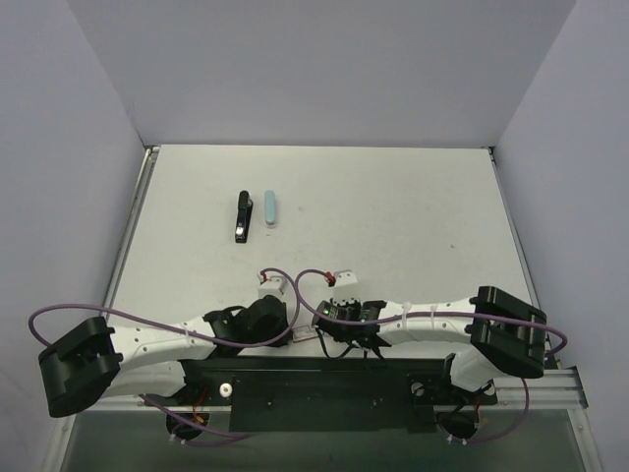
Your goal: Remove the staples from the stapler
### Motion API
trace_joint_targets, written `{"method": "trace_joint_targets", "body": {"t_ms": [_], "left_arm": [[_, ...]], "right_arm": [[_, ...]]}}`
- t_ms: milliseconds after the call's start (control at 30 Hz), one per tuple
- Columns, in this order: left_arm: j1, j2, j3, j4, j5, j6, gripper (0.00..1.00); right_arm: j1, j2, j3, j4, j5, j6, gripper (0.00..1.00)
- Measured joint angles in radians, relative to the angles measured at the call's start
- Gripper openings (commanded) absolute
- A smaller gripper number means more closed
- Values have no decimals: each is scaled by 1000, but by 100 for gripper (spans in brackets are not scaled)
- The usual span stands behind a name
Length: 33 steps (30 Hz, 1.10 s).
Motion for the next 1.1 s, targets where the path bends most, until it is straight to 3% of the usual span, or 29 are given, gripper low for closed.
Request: {"method": "trace_joint_targets", "body": {"t_ms": [1100], "left_arm": [[-2, 22, 7, 20, 0, 0, 0]], "right_arm": [[53, -67, -86, 53, 51, 9, 0]]}}
